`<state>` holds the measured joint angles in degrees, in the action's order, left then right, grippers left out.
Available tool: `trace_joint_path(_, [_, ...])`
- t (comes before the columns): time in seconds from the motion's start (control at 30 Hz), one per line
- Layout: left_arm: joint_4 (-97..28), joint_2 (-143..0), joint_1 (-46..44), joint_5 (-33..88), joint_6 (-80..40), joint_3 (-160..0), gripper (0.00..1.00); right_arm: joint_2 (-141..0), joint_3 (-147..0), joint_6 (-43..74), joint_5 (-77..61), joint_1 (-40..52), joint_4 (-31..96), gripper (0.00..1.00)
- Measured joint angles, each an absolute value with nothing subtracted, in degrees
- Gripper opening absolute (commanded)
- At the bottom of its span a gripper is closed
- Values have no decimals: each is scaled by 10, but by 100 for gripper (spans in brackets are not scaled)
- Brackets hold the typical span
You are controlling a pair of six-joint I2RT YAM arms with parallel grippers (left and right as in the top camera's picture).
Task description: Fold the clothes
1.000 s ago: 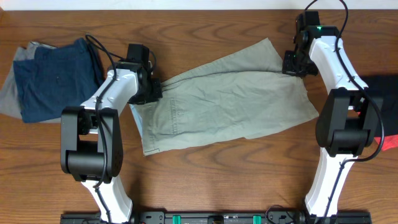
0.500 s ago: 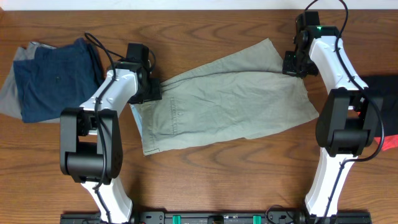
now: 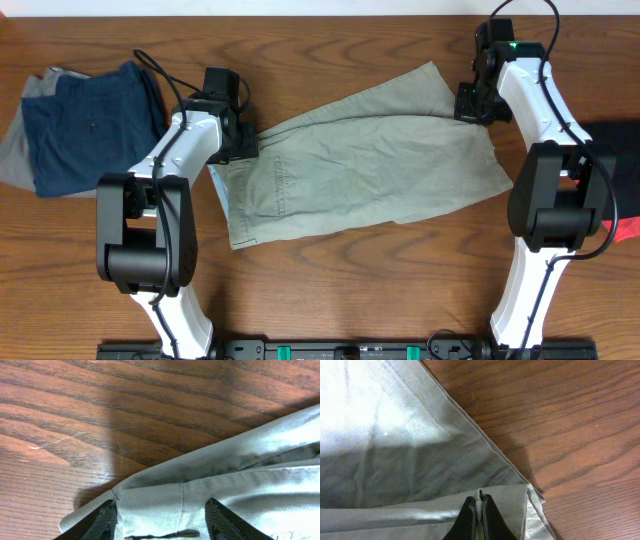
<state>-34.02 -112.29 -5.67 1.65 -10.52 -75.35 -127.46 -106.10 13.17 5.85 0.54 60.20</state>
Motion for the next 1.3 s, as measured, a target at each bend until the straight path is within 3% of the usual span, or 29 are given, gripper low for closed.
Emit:
trace_joint_path(0.3, [-340, -1131, -57, 17, -105, -754, 53, -1275, -1061, 132, 58, 5, 604, 1])
trace_joint_path(0.37, [-341, -1139, -57, 17, -108, -754, 43, -1275, -1061, 132, 58, 5, 604, 1])
trace_joint_path(0.47, [-343, -1147, -57, 15, -109, -754, 11, -1275, -1061, 132, 59, 5, 605, 1])
trace_joint_path(0.5, [-343, -1147, -56, 17, -106, -754, 7, -1275, -1061, 132, 59, 5, 604, 1])
trace_joint_path(0.87, [-367, -1101, -56, 32, -105, -754, 6, -1275, -1061, 132, 59, 5, 607, 1])
trace_joint_path(1.07, [-463, -1002, -57, 67, -125, -754, 6, -1257, -1061, 132, 60, 2, 642, 1])
trace_joint_path(1.3, [-595, -937, -58, 98, -152, -754, 6, -1106, -1093, 128, 49, -18, 657, 1])
